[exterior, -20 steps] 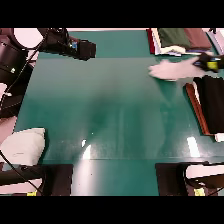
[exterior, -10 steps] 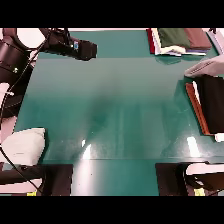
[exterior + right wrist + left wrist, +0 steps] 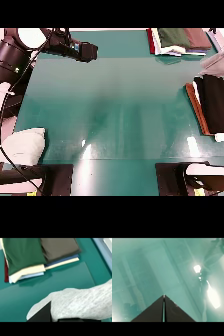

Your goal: Fold the shirts.

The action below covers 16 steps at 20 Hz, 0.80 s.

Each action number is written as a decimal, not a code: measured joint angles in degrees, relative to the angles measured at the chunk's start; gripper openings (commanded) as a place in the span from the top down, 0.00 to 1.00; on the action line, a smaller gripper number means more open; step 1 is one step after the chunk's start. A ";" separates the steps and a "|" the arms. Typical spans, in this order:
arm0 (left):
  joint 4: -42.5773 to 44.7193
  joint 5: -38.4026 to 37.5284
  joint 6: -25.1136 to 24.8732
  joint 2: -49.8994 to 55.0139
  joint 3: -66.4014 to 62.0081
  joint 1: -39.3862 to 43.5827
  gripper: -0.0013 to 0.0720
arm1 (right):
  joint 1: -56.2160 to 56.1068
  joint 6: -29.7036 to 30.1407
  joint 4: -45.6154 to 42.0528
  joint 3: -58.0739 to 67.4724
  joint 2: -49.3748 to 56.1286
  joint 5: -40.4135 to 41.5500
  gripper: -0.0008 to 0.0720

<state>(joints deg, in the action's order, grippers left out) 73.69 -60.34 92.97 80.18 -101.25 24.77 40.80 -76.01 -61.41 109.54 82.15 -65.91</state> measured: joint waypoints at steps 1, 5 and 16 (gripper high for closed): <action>0.02 -0.11 -0.02 0.00 0.00 0.00 0.95 | 0.72 0.02 -1.11 -2.38 -1.79 -0.83 0.97; 0.00 -0.22 -0.26 0.00 0.00 0.00 0.95 | 5.66 0.02 -4.00 -14.14 -9.42 -4.94 0.97; 0.00 0.15 -0.44 0.00 0.00 0.00 0.95 | 15.26 0.13 -14.29 -37.81 -24.50 -5.68 0.16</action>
<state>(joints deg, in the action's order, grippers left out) 73.69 -60.18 92.53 80.18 -101.25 24.77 56.05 -75.88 -75.70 71.72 57.65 -71.59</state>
